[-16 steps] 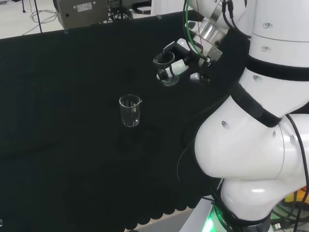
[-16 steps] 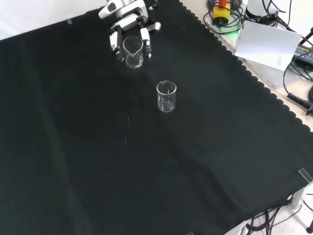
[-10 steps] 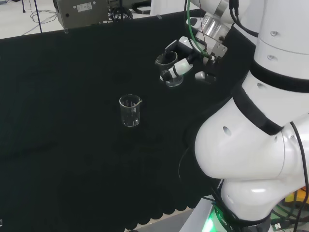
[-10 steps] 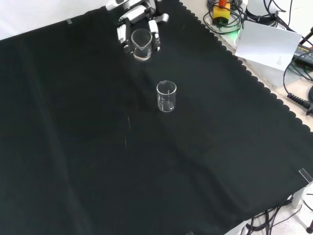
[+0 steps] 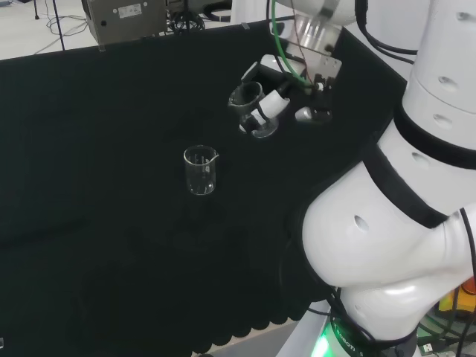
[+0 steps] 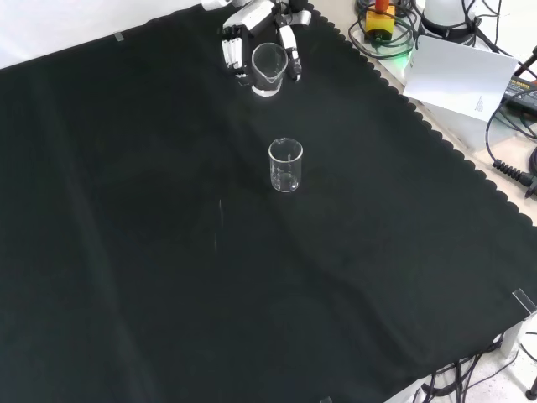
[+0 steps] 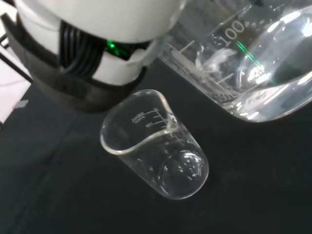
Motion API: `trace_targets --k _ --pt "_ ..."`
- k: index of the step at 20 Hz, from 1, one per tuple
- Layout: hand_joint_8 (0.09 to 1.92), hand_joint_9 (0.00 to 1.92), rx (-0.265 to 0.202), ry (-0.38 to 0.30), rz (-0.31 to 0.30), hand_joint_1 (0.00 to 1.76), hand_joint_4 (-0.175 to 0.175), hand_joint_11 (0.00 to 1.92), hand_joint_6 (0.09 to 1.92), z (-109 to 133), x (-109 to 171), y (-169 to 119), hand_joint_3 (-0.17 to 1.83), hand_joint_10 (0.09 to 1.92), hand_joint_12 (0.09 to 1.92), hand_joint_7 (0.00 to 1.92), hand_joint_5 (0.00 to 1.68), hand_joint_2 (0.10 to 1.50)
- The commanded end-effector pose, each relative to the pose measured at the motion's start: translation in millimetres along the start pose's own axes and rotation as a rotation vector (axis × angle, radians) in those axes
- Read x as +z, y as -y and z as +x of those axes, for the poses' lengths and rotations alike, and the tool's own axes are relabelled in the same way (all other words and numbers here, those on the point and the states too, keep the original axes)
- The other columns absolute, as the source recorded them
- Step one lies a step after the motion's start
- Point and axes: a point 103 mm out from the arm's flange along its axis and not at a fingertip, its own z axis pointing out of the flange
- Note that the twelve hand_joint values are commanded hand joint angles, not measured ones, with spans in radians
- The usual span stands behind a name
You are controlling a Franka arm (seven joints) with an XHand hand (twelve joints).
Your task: Pour the water from the handheld beaker into the one on the table.
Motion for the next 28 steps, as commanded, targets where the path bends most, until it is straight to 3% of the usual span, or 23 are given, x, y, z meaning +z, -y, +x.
trace_targets --k 1,4,11,22,28 --pt "0.49 1.64 0.119 0.051 0.154 1.54 -0.175 1.16 0.52 10 44 9 0.53 0.09 0.7 1.44 1.29 0.65" --pt "0.48 1.64 0.149 0.093 0.188 1.54 -0.175 1.16 0.51 11 50 6 0.52 0.09 0.7 1.44 1.29 0.65" --pt "0.48 1.64 0.2 0.117 0.225 1.54 -0.175 1.16 0.5 6 49 1 0.52 0.09 0.7 1.44 1.29 0.65" --pt "0.47 1.64 0.216 0.153 0.248 1.54 -0.175 1.16 0.49 12 53 -1 0.51 0.09 0.69 1.44 1.3 0.66" --pt "0.47 1.64 0.201 0.152 0.259 1.54 -0.175 1.16 0.48 18 53 -3 0.51 0.09 0.69 1.45 1.3 0.66"
